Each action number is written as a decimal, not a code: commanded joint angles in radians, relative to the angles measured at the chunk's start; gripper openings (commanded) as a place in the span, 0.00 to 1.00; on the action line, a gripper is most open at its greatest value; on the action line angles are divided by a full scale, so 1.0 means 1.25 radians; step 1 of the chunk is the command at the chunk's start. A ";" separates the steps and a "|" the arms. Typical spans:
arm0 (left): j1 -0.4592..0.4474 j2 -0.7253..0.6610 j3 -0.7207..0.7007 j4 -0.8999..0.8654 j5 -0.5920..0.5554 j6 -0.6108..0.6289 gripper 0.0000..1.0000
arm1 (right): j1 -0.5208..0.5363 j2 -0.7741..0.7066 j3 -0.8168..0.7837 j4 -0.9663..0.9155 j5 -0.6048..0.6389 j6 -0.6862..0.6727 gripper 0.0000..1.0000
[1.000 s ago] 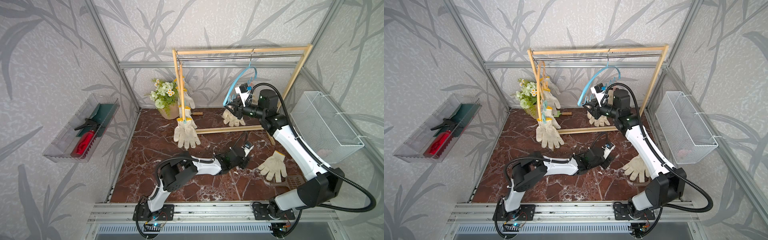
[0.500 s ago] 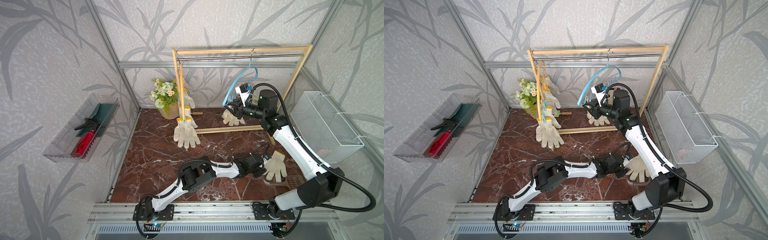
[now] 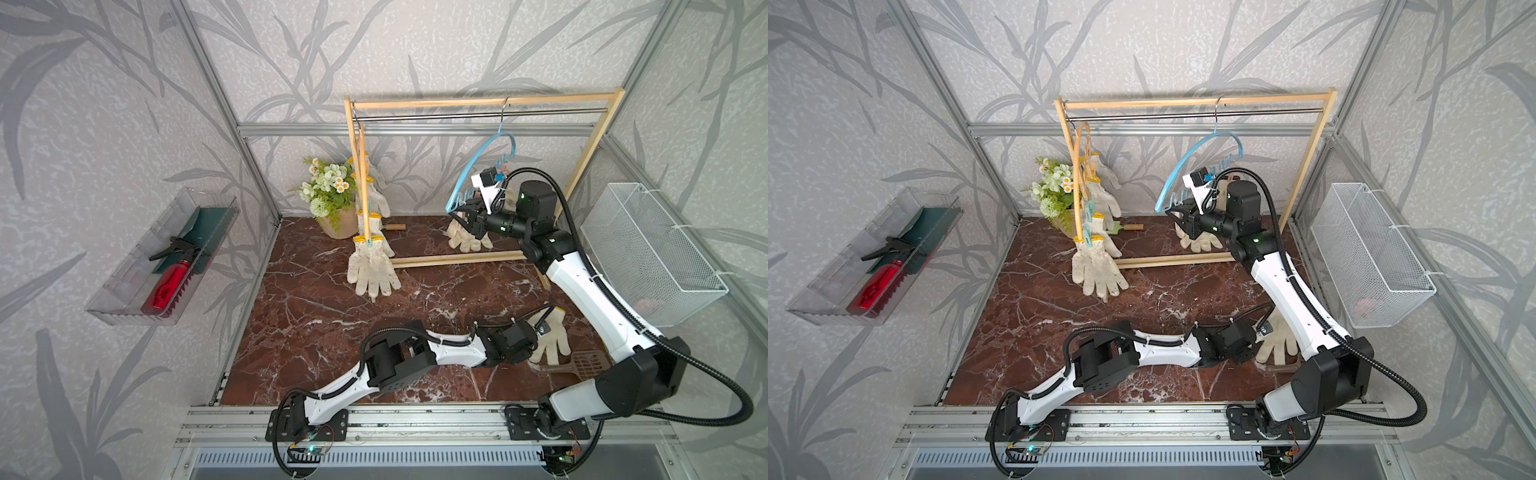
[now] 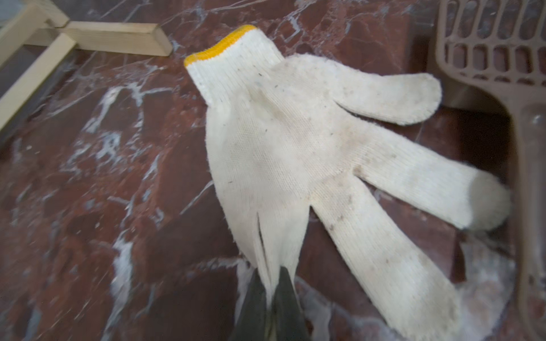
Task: Clip the gloves onto a hanger to dry
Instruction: Move the glove to the center of the board, then pick up the glove from the center of the board.
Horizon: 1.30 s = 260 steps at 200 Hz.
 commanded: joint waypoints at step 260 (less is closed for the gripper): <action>0.146 -0.241 -0.060 -0.529 0.009 -0.370 0.42 | -0.002 -0.015 -0.023 0.082 -0.006 0.036 0.26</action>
